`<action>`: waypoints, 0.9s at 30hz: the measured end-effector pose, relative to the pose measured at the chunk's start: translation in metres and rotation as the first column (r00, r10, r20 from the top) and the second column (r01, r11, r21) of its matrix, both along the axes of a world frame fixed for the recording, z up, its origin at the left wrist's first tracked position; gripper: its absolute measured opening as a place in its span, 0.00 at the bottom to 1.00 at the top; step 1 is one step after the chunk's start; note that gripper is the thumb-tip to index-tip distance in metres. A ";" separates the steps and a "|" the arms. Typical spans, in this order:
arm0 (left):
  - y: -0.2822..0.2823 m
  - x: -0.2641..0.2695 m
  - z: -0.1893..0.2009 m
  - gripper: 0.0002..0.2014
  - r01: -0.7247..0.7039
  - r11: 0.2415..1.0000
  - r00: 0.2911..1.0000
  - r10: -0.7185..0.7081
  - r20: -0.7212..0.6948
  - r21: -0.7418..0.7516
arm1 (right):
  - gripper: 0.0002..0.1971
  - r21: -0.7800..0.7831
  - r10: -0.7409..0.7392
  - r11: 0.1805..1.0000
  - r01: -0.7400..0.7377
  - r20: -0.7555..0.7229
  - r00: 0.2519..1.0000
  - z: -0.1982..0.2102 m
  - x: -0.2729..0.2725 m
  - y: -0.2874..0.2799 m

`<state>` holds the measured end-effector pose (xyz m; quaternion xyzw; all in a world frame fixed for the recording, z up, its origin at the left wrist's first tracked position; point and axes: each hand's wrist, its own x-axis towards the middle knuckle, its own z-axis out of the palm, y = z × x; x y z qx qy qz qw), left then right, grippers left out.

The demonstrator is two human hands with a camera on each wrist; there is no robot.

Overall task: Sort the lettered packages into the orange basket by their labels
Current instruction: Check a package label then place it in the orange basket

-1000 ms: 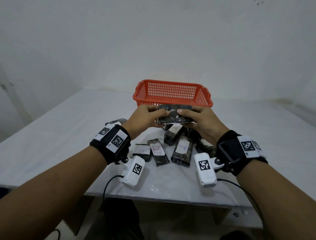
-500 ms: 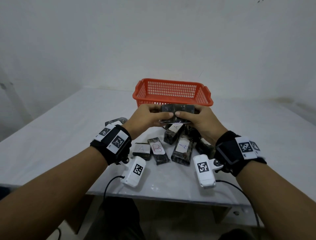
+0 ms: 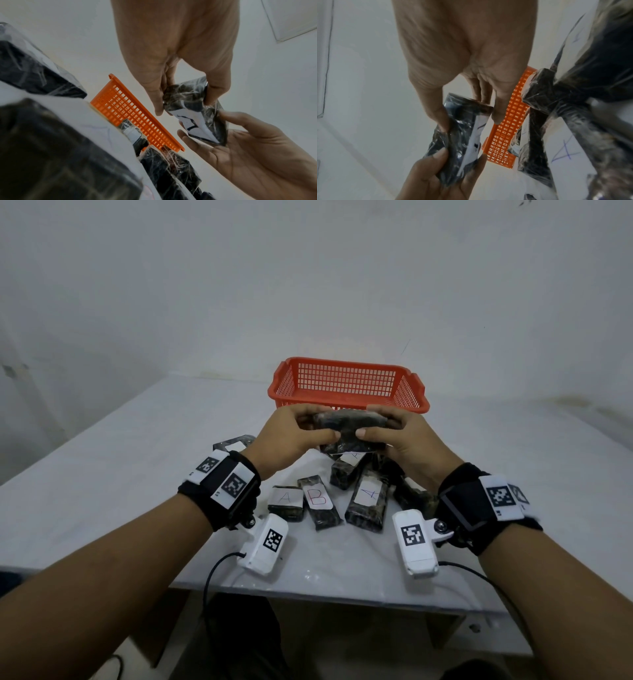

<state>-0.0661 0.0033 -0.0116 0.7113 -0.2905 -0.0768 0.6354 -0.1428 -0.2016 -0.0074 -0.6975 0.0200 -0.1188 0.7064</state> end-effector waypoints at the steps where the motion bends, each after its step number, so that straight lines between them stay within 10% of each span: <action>1: 0.001 0.000 0.001 0.22 -0.005 1.000 1.000 0.005 0.018 0.003 | 0.26 0.025 0.029 0.999 -0.028 -0.011 1.000 0.003 -0.002 0.002; 8: 0.003 0.000 0.002 0.35 0.082 0.994 0.996 -0.084 0.027 0.068 | 0.15 0.059 0.013 0.998 -0.009 -0.079 0.997 0.007 -0.005 0.004; 14: -0.004 -0.001 0.001 0.14 0.052 0.995 0.998 -0.049 -0.043 0.082 | 0.19 0.058 -0.015 0.998 0.017 -0.035 0.999 0.005 -0.005 0.005; 27: -0.006 0.001 -0.001 0.13 -0.015 1.000 0.998 0.016 -0.056 0.010 | 0.14 0.028 0.038 0.999 -0.036 -0.092 0.995 0.004 -0.006 0.001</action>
